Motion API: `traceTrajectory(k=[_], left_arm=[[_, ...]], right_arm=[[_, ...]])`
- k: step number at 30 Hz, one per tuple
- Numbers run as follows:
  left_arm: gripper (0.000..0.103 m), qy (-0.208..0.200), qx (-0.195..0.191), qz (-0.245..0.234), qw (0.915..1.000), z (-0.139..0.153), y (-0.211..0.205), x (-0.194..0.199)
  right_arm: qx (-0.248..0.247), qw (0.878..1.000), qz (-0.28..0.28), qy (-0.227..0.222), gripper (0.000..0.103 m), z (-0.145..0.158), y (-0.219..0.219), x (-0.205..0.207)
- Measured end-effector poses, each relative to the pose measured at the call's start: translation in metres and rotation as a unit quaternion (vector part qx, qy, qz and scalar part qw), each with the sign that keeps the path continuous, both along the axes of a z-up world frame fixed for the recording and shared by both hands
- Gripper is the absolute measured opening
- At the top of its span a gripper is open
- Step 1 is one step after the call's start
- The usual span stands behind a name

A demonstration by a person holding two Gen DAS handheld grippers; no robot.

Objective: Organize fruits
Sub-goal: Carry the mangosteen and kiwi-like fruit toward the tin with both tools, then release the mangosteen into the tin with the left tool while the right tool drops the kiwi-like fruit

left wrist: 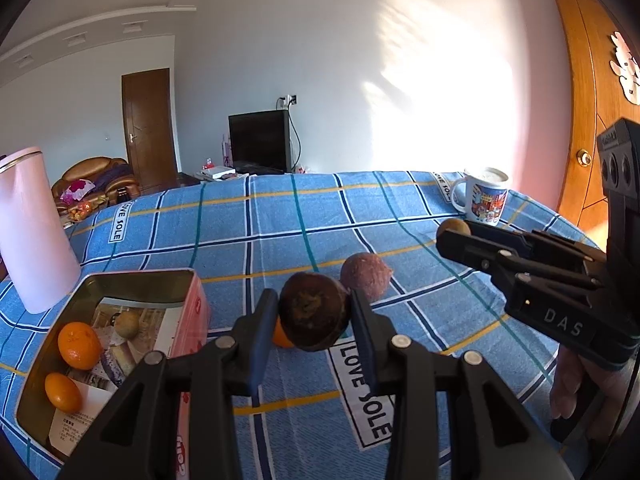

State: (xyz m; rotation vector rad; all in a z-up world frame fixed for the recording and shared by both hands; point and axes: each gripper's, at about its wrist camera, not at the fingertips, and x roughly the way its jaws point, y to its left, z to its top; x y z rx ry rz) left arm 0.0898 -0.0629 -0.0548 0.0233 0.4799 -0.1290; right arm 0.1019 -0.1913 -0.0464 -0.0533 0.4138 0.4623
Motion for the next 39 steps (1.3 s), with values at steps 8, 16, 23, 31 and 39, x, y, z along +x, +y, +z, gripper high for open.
traceTrajectory(k=[8, 16, 23, 31, 39], left_arm=[[0.039, -0.022, 0.004, 0.008, 0.9997, 0.003, 0.0, -0.008], [0.039, -0.024, -0.005, 0.007, 0.9997, 0.005, 0.005, -0.017], [0.039, -0.016, -0.016, 0.038, 0.999, 0.013, 0.04, -0.026], [0.039, -0.004, -0.026, 0.092, 0.9954, 0.02, 0.095, -0.03], [0.039, 0.024, -0.036, 0.132, 0.9903, 0.009, 0.138, -0.025]], right_arm=[[-0.002, 1.0, 0.001, -0.015, 0.031, 0.002, 0.002, -0.009], [-0.01, 1.0, 0.006, -0.006, 0.031, 0.001, 0.011, -0.011], [-0.009, 0.999, 0.039, 0.007, 0.031, 0.007, 0.039, -0.012], [-0.024, 0.995, 0.098, -0.002, 0.031, 0.02, 0.098, -0.017], [-0.042, 0.988, 0.146, 0.01, 0.031, 0.013, 0.147, -0.017]])
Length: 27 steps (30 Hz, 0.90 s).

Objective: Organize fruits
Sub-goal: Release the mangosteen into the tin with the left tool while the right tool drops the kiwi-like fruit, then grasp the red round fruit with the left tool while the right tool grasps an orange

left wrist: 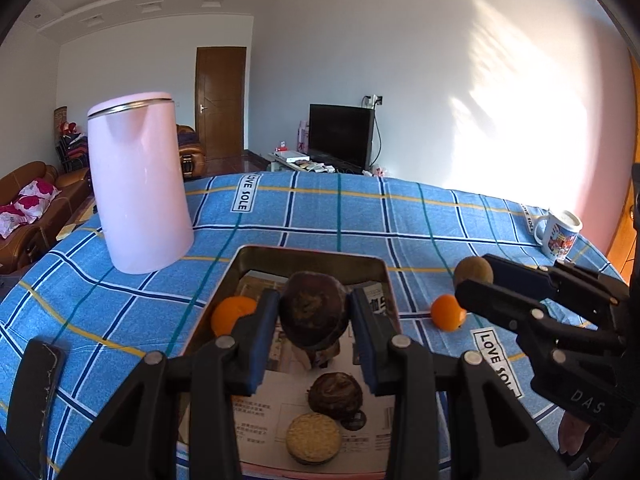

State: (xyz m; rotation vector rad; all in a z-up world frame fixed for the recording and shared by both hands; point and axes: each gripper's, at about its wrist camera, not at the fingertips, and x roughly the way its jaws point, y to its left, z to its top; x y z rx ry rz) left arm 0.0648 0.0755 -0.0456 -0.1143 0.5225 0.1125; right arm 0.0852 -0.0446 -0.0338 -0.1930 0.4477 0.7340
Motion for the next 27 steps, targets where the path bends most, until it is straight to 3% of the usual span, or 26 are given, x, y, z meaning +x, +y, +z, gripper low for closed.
traceTrajectory(k=[11, 21, 24, 26, 27], left_arm=[[0.039, 0.038, -0.024, 0.012, 0.9989, -0.02, 0.026, 0.008], [0.04, 0.055, -0.024, 0.012, 0.9981, -0.025, 0.03, 0.012], [0.056, 0.049, -0.014, 0.013, 0.9986, -0.023, 0.027, 0.008], [0.074, 0.038, -0.006, 0.021, 0.999, -0.021, 0.025, 0.004], [0.076, 0.034, -0.005, 0.021, 0.9992, -0.02, 0.023, 0.002]], right_arm=[[-0.039, 0.998, 0.039, 0.024, 0.031, -0.023, 0.047, 0.003], [-0.072, 0.996, 0.041, 0.045, 0.032, -0.039, 0.066, 0.009], [-0.07, 0.995, 0.048, 0.051, 0.032, -0.039, 0.065, 0.008], [-0.073, 0.995, 0.047, 0.043, 0.033, -0.038, 0.06, 0.004], [-0.071, 0.996, 0.042, 0.035, 0.037, -0.035, 0.055, 0.002]])
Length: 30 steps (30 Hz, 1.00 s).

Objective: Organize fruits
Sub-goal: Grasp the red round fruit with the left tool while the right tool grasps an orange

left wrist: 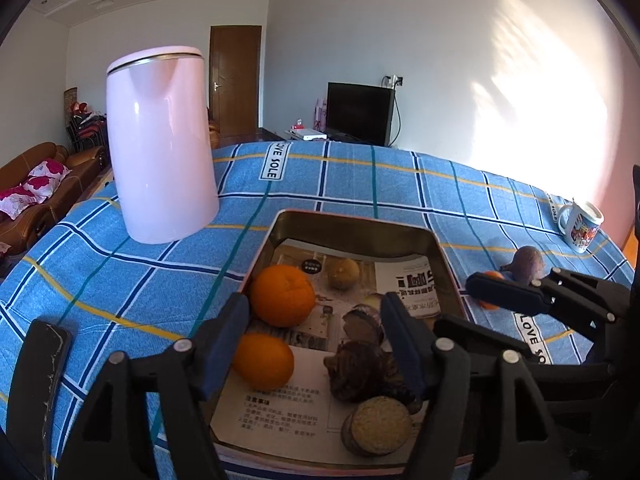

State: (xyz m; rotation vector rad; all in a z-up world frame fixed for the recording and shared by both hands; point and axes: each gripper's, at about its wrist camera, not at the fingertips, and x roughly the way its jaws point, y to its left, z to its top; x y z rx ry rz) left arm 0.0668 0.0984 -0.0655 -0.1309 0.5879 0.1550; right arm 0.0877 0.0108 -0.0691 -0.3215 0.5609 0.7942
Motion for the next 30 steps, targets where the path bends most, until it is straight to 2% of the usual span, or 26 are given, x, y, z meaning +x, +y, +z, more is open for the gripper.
traceTrajectory(k=[2, 4, 7, 9, 12, 18, 19, 22, 25, 30], left_arm=[[0.077, -0.003, 0.002, -0.001, 1.0, 0.003, -0.003, -0.002], [0.08, -0.009, 0.002, -0.005, 0.9999, 0.005, -0.006, -0.003], [0.089, -0.018, 0.002, 0.001, 0.9998, 0.008, -0.01, -0.003], [0.094, -0.021, 0.006, 0.006, 0.9997, 0.009, -0.012, -0.002], [0.094, -0.021, 0.008, 0.005, 0.9997, 0.01, -0.013, 0.003], [0.094, -0.02, 0.02, 0.002, 0.9996, 0.015, -0.018, 0.009], [0.094, -0.021, 0.021, 0.002, 0.9996, 0.016, -0.019, 0.01], [0.094, -0.02, 0.024, -0.004, 0.9995, 0.02, -0.026, 0.015], [0.094, -0.021, 0.03, -0.016, 0.9992, 0.026, -0.039, 0.021], [0.094, -0.024, 0.04, -0.05, 0.9977, 0.036, -0.077, 0.036]], right_arm=[[0.012, 1.0, -0.018, -0.007, 0.053, 0.007, -0.015, 0.0], [0.028, 0.999, -0.036, -0.01, 0.058, 0.013, -0.034, 0.003], [0.011, 0.996, -0.086, -0.019, 0.059, 0.016, -0.06, 0.016], [0.008, 0.994, -0.107, -0.004, 0.059, 0.014, -0.075, 0.028], [-0.009, 0.992, -0.122, 0.013, 0.059, 0.007, -0.081, 0.043], [-0.059, 0.989, -0.119, 0.059, 0.059, -0.018, -0.061, 0.068], [-0.07, 0.987, -0.124, 0.072, 0.056, -0.023, -0.058, 0.074], [-0.072, 0.986, -0.123, 0.086, 0.036, -0.025, -0.058, 0.082], [-0.054, 0.988, -0.114, 0.085, 0.036, -0.022, -0.064, 0.076], [-0.011, 0.988, -0.146, 0.04, 0.036, 0.001, -0.102, 0.059]])
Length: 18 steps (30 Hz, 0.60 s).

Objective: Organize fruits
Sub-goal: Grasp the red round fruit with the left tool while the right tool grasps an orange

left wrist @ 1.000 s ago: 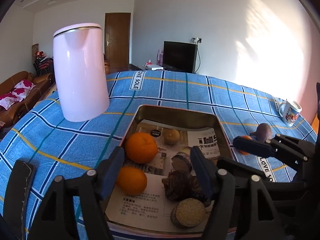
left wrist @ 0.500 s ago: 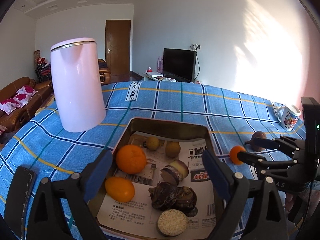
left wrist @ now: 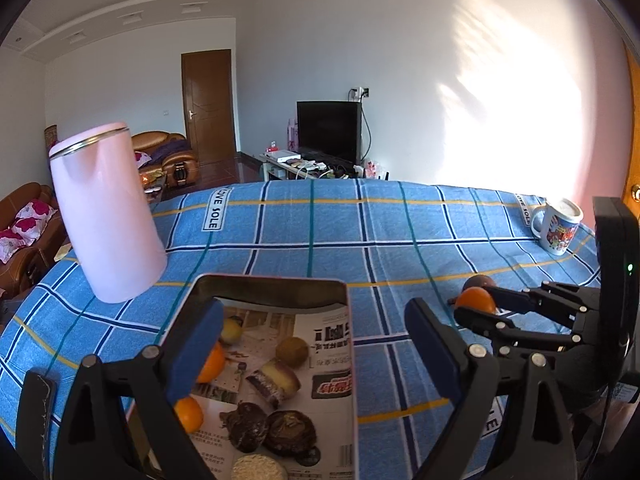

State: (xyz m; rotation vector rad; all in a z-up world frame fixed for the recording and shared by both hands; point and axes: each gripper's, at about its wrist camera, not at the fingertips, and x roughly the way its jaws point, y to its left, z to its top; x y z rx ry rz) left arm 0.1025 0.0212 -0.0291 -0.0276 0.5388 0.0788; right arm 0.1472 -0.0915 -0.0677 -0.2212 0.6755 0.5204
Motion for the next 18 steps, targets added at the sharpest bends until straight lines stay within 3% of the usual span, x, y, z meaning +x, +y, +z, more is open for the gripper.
traceTrajectory(k=[4, 10, 18], left_arm=[[0.094, 0.014, -0.002, -0.028, 0.9995, -0.003, -0.033, 0.02], [0.094, 0.054, -0.016, -0.076, 0.9955, -0.018, -0.084, 0.05], [0.093, 0.107, -0.012, -0.118, 0.9871, -0.045, -0.13, 0.088]], right_arm=[[0.012, 0.997, -0.065, -0.036, 0.036, 0.014, -0.048, -0.001], [0.017, 0.989, -0.148, -0.027, 0.036, 0.011, -0.112, 0.018], [0.043, 0.984, -0.172, -0.004, 0.036, 0.003, -0.138, 0.027]])
